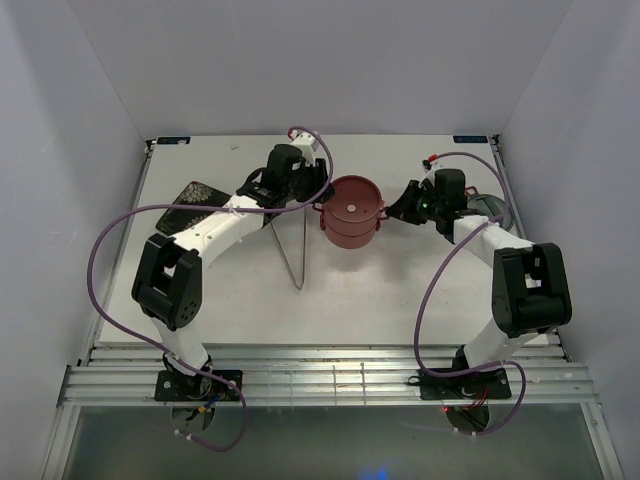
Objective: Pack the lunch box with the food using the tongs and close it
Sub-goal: Close the fastener on the packing box.
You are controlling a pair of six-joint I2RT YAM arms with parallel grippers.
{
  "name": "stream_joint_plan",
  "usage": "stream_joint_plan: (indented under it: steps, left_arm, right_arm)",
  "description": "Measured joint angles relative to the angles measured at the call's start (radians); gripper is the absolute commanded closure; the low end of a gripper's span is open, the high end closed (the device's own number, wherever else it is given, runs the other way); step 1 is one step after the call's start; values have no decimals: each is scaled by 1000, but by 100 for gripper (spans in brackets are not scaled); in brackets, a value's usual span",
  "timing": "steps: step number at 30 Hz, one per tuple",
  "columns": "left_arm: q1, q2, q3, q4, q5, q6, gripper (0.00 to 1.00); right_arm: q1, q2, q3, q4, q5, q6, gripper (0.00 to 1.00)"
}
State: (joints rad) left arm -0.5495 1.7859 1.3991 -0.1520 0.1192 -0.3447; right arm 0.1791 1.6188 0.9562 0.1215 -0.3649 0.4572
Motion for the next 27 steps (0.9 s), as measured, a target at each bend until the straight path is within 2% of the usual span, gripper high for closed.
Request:
stream_joint_plan:
  steps: [2,4,19,23,27]
  left_arm:
    - [0,-10,-2,6,1,0,47]
    - [0,-17,-2,14,1,0,48]
    - [0,-19,-2,26,24,0,47]
    - [0,-19,-1,33,55,4,47]
    - [0,-8,1,47,78,7,48]
  right_arm:
    - [0,6,8,-2,1,-2,90]
    - [0,14,17,-5,5,-4,92]
    - [-1,55,72,-25,16,-27,92]
    - [-1,58,74,-26,18,-28,87]
    - [-1,61,76,-25,19,-29,73]
